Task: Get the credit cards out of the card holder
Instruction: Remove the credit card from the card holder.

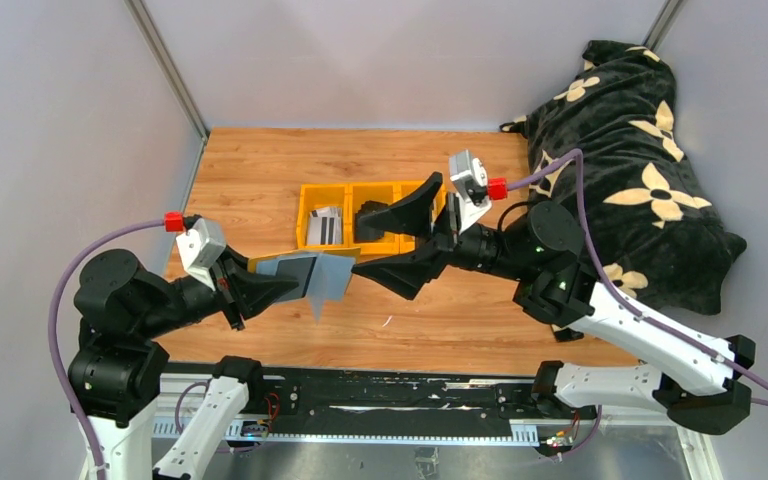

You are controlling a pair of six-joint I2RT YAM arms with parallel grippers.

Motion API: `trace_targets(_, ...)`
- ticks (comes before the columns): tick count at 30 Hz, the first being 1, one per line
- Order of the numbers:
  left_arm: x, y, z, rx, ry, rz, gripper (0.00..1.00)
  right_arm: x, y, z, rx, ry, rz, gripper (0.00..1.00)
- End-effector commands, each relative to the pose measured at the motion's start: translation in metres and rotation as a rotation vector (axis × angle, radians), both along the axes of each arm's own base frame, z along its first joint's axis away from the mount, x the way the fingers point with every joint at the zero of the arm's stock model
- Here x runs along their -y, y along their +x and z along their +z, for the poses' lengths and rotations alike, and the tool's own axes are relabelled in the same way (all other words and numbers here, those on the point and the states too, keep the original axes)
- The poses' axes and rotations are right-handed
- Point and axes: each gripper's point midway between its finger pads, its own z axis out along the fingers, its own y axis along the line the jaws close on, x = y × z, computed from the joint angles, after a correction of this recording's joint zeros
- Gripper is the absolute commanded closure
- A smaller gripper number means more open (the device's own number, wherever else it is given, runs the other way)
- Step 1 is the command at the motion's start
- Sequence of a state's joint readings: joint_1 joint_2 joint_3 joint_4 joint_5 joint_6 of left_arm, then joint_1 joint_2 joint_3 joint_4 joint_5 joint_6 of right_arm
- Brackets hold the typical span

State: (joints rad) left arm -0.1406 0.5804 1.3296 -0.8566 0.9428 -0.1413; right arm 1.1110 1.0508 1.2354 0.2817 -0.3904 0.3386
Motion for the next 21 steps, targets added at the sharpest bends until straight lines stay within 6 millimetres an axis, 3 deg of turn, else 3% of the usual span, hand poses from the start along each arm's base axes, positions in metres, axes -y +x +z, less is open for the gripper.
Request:
trace_targets(1,-0.007,0.006,-0.005,0.068,0.058,0.045,1.00,-0.014,0.016,-0.016,0.019,-0.093,-0.067,0.20)
trace_targets(6,-0.009,0.012,-0.020,0.052,0.083,0.059,1.00,-0.037,0.021,-0.028,0.080,-0.206,-0.092,0.20)
trace_targets(13,-0.008,0.007,-0.025,0.058,0.117,0.015,1.00,-0.047,0.020,-0.071,0.134,-0.415,-0.035,0.20)
trace_targets(16,-0.005,0.003,-0.025,0.053,0.110,-0.015,1.00,-0.044,0.012,-0.085,0.124,-0.470,0.041,0.28)
trace_targets(18,-0.001,-0.001,-0.024,0.042,0.098,-0.052,1.00,-0.040,0.011,-0.096,0.103,-0.514,0.063,0.39)
trace_targets(21,0.005,-0.008,-0.021,0.011,0.072,-0.114,1.00,-0.037,0.006,-0.100,0.094,-0.527,0.107,0.49)
